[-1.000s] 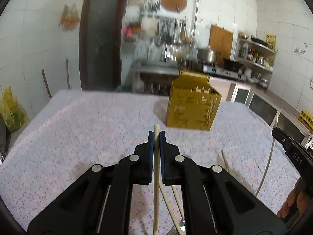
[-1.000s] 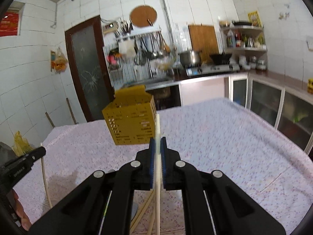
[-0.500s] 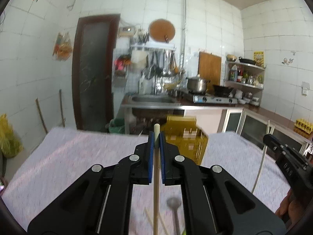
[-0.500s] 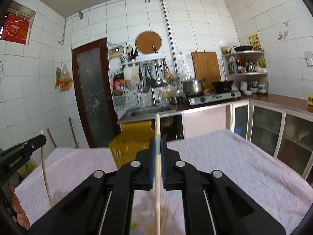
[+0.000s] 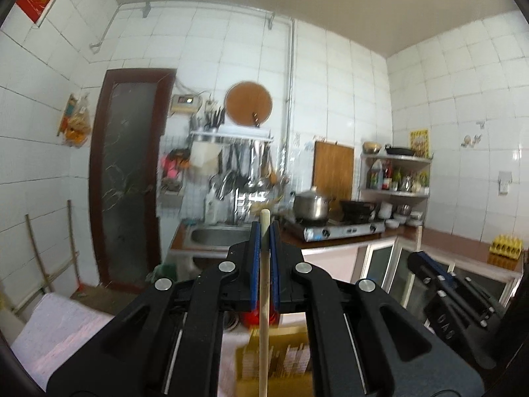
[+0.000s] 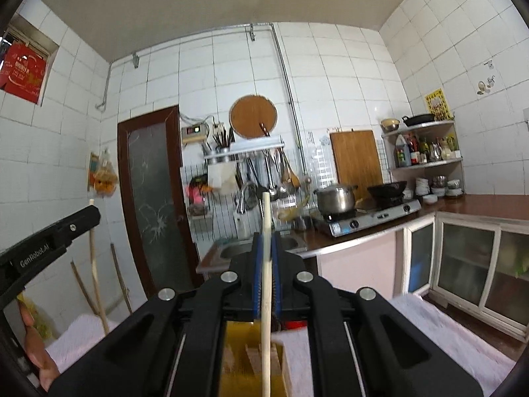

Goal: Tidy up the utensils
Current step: 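Lift the chopsticks in both tools and carry them over the yellow holder, then open both tools to drop the chopsticks into the yellow holder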

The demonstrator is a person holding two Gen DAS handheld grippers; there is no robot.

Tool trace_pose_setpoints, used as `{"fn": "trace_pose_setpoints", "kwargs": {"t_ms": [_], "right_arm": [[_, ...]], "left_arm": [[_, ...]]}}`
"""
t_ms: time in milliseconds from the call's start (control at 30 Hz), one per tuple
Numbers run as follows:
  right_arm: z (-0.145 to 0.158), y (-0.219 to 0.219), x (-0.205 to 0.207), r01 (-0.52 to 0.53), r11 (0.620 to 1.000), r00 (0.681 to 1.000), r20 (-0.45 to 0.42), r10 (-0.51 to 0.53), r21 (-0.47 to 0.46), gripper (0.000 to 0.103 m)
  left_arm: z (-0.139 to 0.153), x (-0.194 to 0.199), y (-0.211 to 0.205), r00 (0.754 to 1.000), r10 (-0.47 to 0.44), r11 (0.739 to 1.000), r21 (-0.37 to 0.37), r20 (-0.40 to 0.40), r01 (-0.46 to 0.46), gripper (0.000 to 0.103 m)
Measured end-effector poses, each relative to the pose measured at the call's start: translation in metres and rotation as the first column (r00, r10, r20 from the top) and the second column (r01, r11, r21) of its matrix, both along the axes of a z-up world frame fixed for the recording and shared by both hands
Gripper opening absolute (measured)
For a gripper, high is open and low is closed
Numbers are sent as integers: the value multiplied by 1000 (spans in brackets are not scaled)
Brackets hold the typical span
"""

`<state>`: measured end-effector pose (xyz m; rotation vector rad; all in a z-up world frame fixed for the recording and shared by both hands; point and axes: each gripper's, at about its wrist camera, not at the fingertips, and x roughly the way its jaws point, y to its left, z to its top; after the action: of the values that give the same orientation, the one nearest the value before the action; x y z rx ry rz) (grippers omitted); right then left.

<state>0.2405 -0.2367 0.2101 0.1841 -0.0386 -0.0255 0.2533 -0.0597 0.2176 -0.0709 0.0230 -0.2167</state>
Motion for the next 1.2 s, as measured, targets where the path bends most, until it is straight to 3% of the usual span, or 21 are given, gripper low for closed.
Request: {"fn": "trace_pose_setpoints", "kwargs": {"t_ms": [133, 267, 500, 667, 733, 767, 800, 833, 867, 1000, 1200], "right_arm": [[9, 7, 41, 13, 1000, 999, 37, -12, -24, 6], [-9, 13, 76, 10, 999, 1000, 21, -9, -49, 6], [-75, 17, 110, -14, 996, 996, -91, 7, -86, 6], [-97, 10, 109, -15, 998, 986, -166, 5, -61, 7], [-98, 4, 106, -6, 998, 977, -212, -7, -57, 9], [-97, 0, 104, 0, 999, 974, -228, -12, -51, 21], [-96, -3, 98, 9, 999, 970, -241, -19, -43, 35], [-95, -8, 90, 20, 999, 968, -249, -28, -35, 60], [-94, -10, 84, 28, 999, 966, -255, -36, -36, 62], [-98, -22, 47, 38, 998, 945, -323, -49, -41, 64], [-132, -26, -10, 20, 998, 901, -432, -44, -59, 70]], "left_arm": [[7, 41, -10, 998, -11, 1000, -21, 56, 12, 4], [-14, 79, -20, 999, -19, 1000, -21, 49, 20, 4], [-84, 124, -22, 999, -19, 1000, -16, -45, 18, 4], [-106, 135, -14, 991, 7, 1000, 1, -136, -7, 5], [-105, 129, -6, 985, 29, 1000, 13, -168, -27, 13], [-104, 126, -2, 984, 37, 999, 16, -175, -34, 29], [-101, 120, 2, 982, 47, 999, 18, -181, -45, 52], [-99, 110, 8, 981, 67, 998, 19, -182, -64, 64], [-96, 98, 14, 980, 84, 996, 24, -179, -81, 79], [-92, 57, 33, 971, 105, 994, 30, -215, -101, 97], [-113, -2, 54, 943, 157, 988, 43, -292, -151, 98]]}}
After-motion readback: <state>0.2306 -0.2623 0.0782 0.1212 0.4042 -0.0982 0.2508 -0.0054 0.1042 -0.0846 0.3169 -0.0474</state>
